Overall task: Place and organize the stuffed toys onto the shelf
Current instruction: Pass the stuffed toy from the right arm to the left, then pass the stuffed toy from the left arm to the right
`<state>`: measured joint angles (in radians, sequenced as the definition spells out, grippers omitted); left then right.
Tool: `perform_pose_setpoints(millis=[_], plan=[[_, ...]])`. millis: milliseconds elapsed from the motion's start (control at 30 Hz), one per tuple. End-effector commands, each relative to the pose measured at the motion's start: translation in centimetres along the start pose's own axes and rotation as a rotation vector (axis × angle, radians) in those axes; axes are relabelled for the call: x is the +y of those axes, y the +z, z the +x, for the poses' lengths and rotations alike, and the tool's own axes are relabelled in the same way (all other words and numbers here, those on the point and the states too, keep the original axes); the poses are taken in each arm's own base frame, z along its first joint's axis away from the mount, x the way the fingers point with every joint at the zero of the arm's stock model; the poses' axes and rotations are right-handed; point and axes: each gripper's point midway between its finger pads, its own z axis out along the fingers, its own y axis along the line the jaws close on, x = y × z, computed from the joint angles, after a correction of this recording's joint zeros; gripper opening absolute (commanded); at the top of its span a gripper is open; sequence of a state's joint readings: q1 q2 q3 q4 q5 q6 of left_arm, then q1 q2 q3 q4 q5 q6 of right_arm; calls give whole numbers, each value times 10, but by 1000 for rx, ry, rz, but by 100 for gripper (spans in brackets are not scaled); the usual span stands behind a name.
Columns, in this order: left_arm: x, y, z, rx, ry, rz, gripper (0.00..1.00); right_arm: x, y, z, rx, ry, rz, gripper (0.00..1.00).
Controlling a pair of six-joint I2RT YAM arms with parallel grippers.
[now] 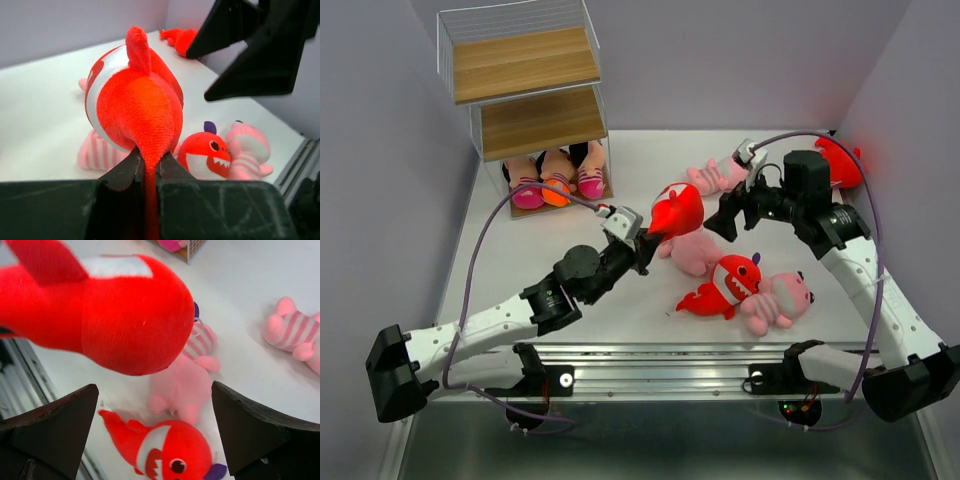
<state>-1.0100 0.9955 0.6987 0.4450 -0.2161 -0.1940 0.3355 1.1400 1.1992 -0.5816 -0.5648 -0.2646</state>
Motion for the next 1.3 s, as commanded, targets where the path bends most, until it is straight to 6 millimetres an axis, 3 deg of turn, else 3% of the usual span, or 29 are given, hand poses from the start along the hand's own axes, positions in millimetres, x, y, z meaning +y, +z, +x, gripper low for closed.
perform_pose_setpoints(millis=[0, 133, 300, 367, 567, 833, 933, 967, 1000, 1100, 1133, 1167, 1200, 1233, 1267], plan=[[16, -15, -16, -73, 431, -99, 0, 20, -8, -39, -66, 270, -45, 100], [7, -24, -17, -83, 634, -146, 0, 25, -2, -58, -71, 536, -67, 100], [4, -24, -17, -62, 847, -228, 0, 41, 9, -72, -43, 714, -204, 100], [1, -25, -22, -77, 857, -240, 0, 45, 12, -75, -46, 752, -245, 100], [-9, -20, -31, -115, 854, -244, 0, 45, 23, -53, -9, 813, -248, 100], [-49, -4, -12, -127, 802, -139, 0, 52, 36, -53, -6, 881, -365, 99], [-62, 2, -2, -130, 786, -121, 0, 54, 42, -46, 16, 934, -403, 94], [-65, 2, 2, -126, 785, -120, 0, 54, 43, -48, 6, 930, -415, 90], [-66, 4, 7, -118, 790, -123, 0, 56, 43, -44, 11, 932, -430, 75], [-62, 5, 6, -127, 736, -170, 0, 56, 39, -46, -17, 866, -445, 51], [-60, 4, 6, -135, 686, -192, 0, 57, 34, -50, -38, 817, -448, 33], [-57, 3, 6, -140, 652, -209, 1, 58, 32, -52, -50, 789, -448, 25], [-55, 2, 4, -149, 608, -226, 12, 59, 30, -53, -59, 764, -453, 8], [-53, 1, 4, -150, 573, -240, 24, 59, 28, -54, -68, 741, -451, 1], [-52, 0, 5, -155, 511, -252, 40, 57, 25, -57, -85, 713, -446, 1]])
